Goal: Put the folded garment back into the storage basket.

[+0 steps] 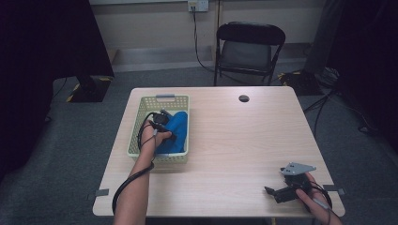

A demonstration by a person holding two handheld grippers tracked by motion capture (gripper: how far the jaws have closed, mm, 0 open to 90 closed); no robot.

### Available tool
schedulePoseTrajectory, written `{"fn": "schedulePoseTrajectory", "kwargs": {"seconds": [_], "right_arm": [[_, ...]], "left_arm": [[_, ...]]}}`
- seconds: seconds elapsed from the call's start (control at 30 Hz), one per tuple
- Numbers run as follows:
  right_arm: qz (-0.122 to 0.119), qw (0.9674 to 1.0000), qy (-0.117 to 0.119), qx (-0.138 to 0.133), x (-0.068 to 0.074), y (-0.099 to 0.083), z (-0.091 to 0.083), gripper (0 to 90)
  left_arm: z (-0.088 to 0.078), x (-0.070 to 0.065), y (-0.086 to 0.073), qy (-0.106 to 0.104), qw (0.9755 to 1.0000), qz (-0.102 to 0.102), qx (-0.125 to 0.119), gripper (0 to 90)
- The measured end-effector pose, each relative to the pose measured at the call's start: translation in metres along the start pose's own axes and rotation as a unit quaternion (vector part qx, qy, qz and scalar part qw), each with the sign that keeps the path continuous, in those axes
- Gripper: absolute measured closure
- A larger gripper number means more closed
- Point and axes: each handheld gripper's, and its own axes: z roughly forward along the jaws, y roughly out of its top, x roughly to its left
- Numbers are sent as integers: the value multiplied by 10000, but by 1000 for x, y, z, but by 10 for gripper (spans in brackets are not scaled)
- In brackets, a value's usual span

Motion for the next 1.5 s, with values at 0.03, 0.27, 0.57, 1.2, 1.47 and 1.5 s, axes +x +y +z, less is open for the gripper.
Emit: {"fn": "schedulePoseTrajectory", "kwargs": {"seconds": [0.03,0.27,0.57,1.2,1.47,1.5], "right_arm": [[1,10000,0,0,0,0,0,0],[1,10000,-1,0,0,0,0,0],[1,10000,0,0,0,0,0,0],[1,10000,0,-2,0,0,0,0],[2,10000,-1,-1,0,0,0,0],[1,10000,0,-1,0,0,0,0]], "left_arm": [[0,0,0,19,10000,-40,0,420],[4,3,-2,243,9997,1,-66,253],[7,9,-6,342,9993,-22,-175,112],[6,15,-7,221,9995,-53,-215,31],[-4,16,-7,202,9992,-17,-337,57],[-5,15,-7,203,9992,-2,-345,57]]}}
